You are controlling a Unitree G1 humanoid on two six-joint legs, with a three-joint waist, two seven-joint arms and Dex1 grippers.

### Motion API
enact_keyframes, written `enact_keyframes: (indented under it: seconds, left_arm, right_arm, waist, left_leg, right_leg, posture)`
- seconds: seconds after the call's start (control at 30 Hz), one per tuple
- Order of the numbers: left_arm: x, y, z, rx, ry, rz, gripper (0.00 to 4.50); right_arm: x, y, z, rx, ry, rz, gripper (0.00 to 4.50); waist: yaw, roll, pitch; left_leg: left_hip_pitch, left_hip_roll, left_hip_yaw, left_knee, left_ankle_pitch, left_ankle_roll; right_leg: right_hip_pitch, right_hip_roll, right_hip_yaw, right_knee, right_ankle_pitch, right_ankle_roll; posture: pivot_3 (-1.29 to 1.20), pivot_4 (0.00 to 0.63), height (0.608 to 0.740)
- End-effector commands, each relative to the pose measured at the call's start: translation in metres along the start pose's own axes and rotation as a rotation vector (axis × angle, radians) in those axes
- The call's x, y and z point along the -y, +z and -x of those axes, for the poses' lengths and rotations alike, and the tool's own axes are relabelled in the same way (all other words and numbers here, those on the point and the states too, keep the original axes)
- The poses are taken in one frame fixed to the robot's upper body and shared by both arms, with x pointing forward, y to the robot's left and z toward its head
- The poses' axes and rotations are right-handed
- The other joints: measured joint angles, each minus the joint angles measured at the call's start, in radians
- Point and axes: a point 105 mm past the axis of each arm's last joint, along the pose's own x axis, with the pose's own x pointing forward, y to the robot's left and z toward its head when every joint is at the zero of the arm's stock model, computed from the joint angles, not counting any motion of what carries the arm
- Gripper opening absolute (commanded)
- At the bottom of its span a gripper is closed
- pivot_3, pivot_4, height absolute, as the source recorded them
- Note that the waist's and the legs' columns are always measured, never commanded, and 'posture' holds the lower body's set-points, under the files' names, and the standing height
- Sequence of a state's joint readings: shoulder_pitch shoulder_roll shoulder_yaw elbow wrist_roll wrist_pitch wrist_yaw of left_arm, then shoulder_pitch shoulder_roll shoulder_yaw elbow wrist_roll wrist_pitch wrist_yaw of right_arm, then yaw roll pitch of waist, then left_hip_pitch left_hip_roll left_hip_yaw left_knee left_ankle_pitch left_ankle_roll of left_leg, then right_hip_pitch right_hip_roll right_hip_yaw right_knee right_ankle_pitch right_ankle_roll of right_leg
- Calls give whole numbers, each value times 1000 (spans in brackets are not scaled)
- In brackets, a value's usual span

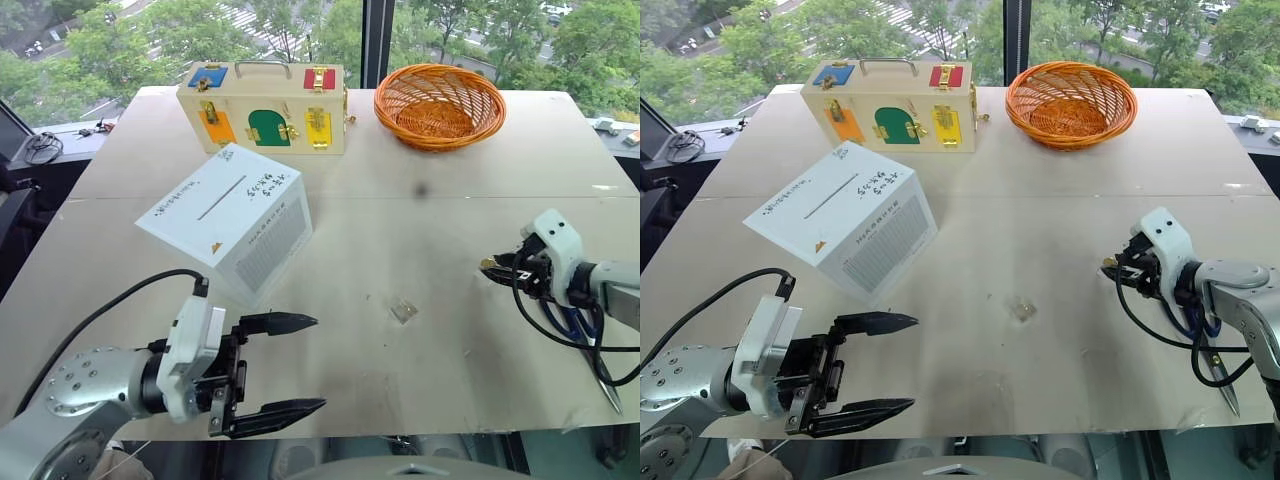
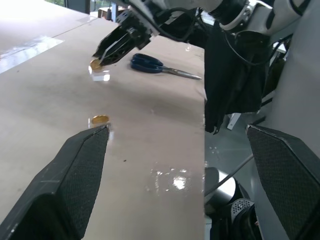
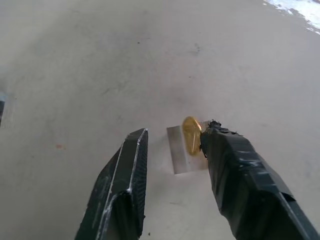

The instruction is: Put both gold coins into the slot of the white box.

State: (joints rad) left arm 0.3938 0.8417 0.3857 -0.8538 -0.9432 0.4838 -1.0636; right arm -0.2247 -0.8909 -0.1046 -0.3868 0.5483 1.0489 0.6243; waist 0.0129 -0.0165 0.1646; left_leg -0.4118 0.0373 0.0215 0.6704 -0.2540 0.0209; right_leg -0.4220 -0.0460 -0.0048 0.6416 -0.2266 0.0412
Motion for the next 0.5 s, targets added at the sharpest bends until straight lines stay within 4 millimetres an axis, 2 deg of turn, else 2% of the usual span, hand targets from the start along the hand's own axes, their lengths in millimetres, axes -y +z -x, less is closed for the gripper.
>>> enact_keyframes:
  seconds: [0.03, 0.33, 0.37, 0.4, 0.5]
  left_arm:
    - [3, 9, -2, 7, -9, -25, 4500]
    - [-2, 11, 1, 4, 7, -22, 4500]
    - [-1, 10, 2, 4, 9, -21, 4500]
    - [-1, 10, 3, 3, 11, -21, 4500]
    - [0, 9, 5, 1, 14, -19, 4500]
  right_arm:
    - [1, 7, 1, 26, -5, 26, 1896]
    - [3, 4, -1, 23, -4, 24, 1896]
    - [3, 5, -2, 23, -3, 24, 1471]
    - [3, 5, -2, 24, -1, 24, 1336]
    - [3, 5, -2, 26, 1, 24, 385]
  waist:
    - [0, 0, 0]
    - [-1, 0, 0]
    - [-1, 0, 0]
    - [-1, 0, 0]
    - [-1, 0, 0]
  left_leg:
    - [0, 0, 0, 0, 0, 0]
    - [0, 0, 0, 0, 0, 0]
    - [0, 0, 0, 0, 0, 0]
    - [0, 0, 0, 0, 0, 0]
    - [0, 0, 0, 0, 0, 0]
  right_leg:
    - [0, 0, 0, 0, 0, 0]
    - [0, 1, 0, 0, 2, -3]
    - [0, 1, 0, 0, 2, -3]
    - [0, 1, 0, 0, 2, -3]
    - [0, 1, 0, 0, 2, -3]
  posture:
    - [0, 150, 740]
    - [0, 150, 740]
    - [0, 150, 740]
    - [0, 150, 740]
    - [0, 150, 740]
